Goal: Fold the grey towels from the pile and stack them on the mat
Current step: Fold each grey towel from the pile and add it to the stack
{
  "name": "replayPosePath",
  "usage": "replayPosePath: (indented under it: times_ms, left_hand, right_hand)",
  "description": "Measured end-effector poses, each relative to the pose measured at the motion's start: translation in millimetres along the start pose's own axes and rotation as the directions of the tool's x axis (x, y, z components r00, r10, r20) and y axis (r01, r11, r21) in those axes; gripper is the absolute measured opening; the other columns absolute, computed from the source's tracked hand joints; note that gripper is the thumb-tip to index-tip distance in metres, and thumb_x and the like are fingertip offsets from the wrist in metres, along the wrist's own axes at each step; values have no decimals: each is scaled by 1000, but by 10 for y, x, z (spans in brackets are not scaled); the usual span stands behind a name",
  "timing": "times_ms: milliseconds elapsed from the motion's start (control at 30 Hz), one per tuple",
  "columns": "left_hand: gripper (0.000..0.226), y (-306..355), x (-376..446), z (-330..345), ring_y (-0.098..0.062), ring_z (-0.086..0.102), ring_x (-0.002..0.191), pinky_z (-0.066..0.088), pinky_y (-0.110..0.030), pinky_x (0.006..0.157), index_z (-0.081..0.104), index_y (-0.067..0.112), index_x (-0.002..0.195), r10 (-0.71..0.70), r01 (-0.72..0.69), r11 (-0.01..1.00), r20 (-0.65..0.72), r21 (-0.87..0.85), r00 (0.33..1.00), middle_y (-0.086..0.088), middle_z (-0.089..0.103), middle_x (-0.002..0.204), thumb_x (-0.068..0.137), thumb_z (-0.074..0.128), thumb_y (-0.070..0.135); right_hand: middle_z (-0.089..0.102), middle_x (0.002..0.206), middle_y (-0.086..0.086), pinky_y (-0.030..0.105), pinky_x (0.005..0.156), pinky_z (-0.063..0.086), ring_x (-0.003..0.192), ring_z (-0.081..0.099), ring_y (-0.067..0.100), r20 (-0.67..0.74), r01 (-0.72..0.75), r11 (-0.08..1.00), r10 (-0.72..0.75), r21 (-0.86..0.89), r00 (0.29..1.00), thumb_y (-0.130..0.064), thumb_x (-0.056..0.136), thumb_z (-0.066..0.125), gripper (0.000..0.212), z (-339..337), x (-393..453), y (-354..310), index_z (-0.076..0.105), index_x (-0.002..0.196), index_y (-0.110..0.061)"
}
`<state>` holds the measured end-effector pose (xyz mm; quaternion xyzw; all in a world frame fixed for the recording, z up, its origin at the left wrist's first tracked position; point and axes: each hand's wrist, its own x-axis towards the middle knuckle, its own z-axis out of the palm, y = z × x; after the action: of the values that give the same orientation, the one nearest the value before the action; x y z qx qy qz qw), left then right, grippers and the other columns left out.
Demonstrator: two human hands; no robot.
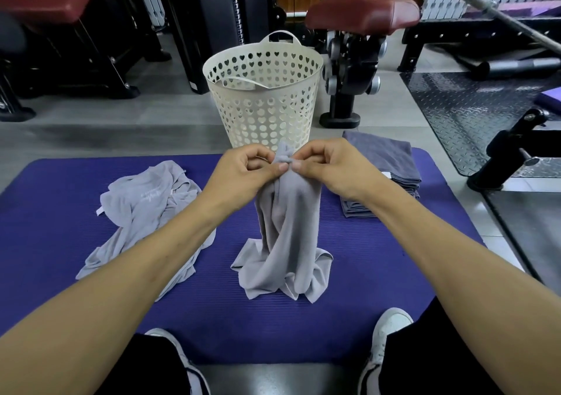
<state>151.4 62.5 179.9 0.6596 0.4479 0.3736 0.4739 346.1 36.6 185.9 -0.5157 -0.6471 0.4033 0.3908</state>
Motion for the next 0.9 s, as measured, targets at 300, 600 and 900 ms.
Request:
replayPosePath:
  times_ms: [300, 600, 900]
  left_hand:
    - [14, -67, 152, -221, -3, 49, 51, 44, -27, 62, 63, 20, 76, -124, 111, 992, -260, -66, 958, 13, 59, 56, 88, 72, 20]
    - [22, -162, 59, -67, -2, 50, 54, 41, -18, 58, 53, 19, 82, -96, 119, 963, -104, 242, 990, 4, 63, 65, 85, 74, 21]
    - [46, -78, -64, 56, -7, 71, 85, 56, -37, 81, 64, 17, 98, -33, 21, 971, 43, 239, 999, 7, 76, 87, 66, 90, 35]
  right_hand:
    - [58, 69, -5, 30, 71, 43, 64, 50, 8, 269, -252, 864, 393, -436, 879, -22, 87, 71, 15, -114, -23, 440, 70, 92, -8]
    - [53, 70, -2, 23, 60, 37, 61, 43, 6, 149, -109, 926, 172, -361, 974, -30, 94, 63, 27, -103, 48, 248, 66, 87, -4]
    - [59, 68, -12, 9, 58, 37, 60, 46, -4, 258, 25, 949, 60, -314, 964, -16, 97, 58, 13, -24, -34, 15, 71, 95, -15]
